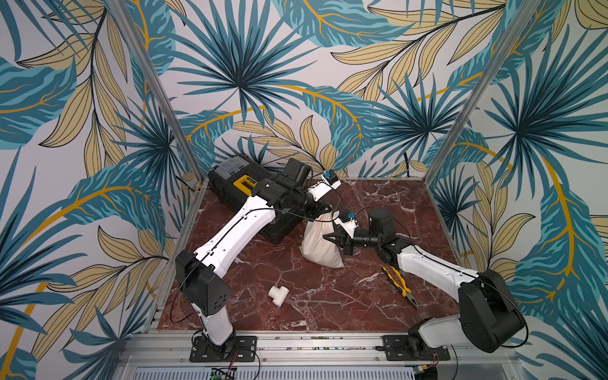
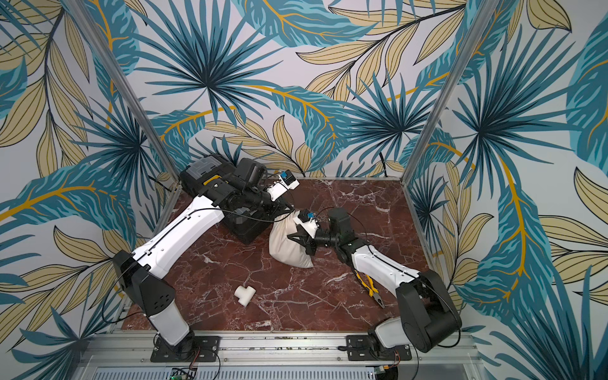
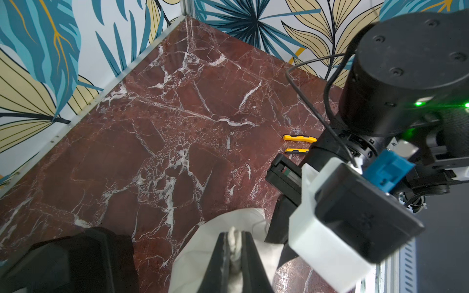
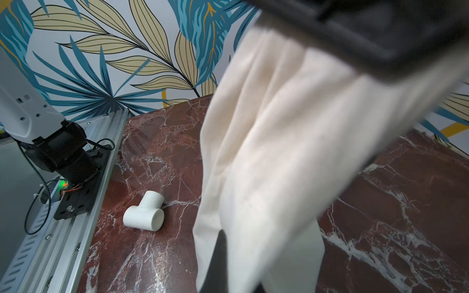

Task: Close the soil bag
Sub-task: Pick up the soil bag from the center of the board.

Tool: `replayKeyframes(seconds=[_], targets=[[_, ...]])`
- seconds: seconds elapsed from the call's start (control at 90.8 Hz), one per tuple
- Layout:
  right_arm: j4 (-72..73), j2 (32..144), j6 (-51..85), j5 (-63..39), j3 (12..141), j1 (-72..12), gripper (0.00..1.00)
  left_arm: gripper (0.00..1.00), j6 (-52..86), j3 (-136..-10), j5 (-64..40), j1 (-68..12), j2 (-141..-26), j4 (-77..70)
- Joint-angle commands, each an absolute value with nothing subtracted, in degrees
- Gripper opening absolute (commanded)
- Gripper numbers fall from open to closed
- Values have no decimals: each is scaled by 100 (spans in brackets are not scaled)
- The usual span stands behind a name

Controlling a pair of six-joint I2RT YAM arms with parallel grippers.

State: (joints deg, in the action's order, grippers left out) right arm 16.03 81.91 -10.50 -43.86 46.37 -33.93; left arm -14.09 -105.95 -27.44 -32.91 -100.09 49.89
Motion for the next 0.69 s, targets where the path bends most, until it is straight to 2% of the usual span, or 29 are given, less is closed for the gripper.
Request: replayKeyframes(seconds=[0.0,0.308,0.364,0.452,0.507,0.562,0.573,0.606,0.617,0.639,0.683], targets=[[1341,8027,-796,-4484,4440,-3496,0,0,-1235,-10759,-2440,-3140,-10026,4469],[1544,7645,159,-4645,4184,-3543,0,0,-899,-10685,-2483,-3011,-10353,4252],[1492,7618,201,-4431,4201,-3613,0,15,-810,-10634,-2531,-2973,-10385,4222],[1452,7467,202,-3966,4155,-3720,0,23,-764,-10538,-2560,-2926,-10357,4173],[1397,7424,266,-3807,4160,-3718,0,33,-731,-10503,-2560,-2888,-10326,4154],[1348,7433,383,-3648,4196,-3728,0,55,-668,-10480,-2565,-2829,-10299,4118],[1342,7439,402,-3639,4212,-3727,0,62,-651,-10469,-2561,-2821,-10287,4107],[1337,7447,438,-3634,4232,-3730,0,90,-593,-10450,-2540,-2767,-10253,4073],[1336,7450,452,-3632,4234,-3728,0,95,-573,-10433,-2536,-2750,-10237,4049],[1336,7452,471,-3619,4236,-3734,0,99,-534,-10406,-2519,-2724,-10199,4018],[1334,7446,560,-3542,4245,-3746,0,100,-407,-10325,-2440,-2676,-10109,3891]])
